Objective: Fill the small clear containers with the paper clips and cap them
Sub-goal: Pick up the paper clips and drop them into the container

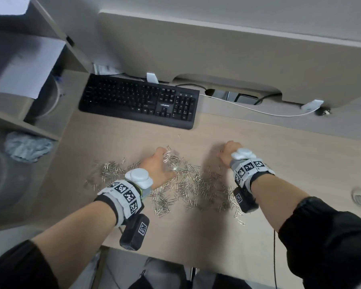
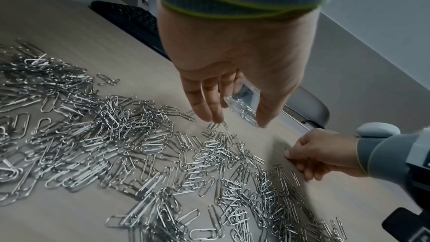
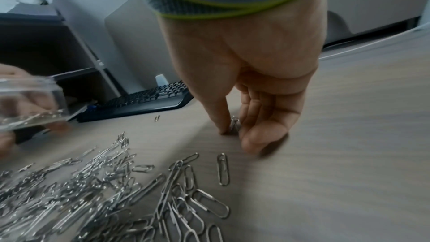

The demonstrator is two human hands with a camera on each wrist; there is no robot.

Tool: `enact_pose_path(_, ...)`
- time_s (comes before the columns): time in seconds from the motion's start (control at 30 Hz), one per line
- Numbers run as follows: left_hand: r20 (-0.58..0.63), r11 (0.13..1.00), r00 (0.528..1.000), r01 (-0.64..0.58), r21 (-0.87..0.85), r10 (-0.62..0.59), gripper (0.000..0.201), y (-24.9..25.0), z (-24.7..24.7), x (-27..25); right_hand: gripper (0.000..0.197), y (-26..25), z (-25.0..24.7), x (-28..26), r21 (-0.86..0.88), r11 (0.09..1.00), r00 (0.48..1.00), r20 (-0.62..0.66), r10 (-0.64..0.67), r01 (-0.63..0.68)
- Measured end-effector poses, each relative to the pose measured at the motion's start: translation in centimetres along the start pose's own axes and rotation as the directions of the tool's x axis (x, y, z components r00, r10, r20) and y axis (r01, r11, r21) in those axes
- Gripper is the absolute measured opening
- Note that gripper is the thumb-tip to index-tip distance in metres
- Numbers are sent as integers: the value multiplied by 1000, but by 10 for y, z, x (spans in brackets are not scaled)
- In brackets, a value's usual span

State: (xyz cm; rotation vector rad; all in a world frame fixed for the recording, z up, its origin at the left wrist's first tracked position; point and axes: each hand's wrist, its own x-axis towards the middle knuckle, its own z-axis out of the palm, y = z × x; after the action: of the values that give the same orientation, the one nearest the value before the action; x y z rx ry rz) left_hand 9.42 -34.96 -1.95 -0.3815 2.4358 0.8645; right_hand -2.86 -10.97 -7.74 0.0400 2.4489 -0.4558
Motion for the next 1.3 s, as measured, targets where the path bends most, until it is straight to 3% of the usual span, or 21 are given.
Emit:
enact_pose_path(0.47,28,1000,1000,-5,16,5,63,-1,2,13,40,-2,16,7,-154,987,996,87,-27,41)
enact_pose_path(0.6,37,1000,999,-10,15,9,64,-1,2,14,19,-12,21,-13,-342,939,999,42,-18,31)
enact_pose_path(0.67,35,1000,999,-8,-4,8,62,-1,2,17,19,-14,20,-20,-287,951,991,96,-90,114)
enact_pose_path(0.77,31,1000,999,-14,11,13,64,-3,2,19,13,-30,5,-34,-4,983,979,89,-184,185)
enact_pose_path(0.93,6,999,999,-40,11,40,61,-1,2,20,8,-81,-14,-59,245,908,925,85,-370,341)
enact_pose_path(1.1,-24,996,996,-84,-38,83,60,0,-2,17,9,-115,-6,-73,122,868,867,77,-492,482)
enact_pose_path(1.3,-74,996,995,-67,-52,63,66,-25,-6,13,13,-125,-6,-58,87,874,877,17,-481,478)
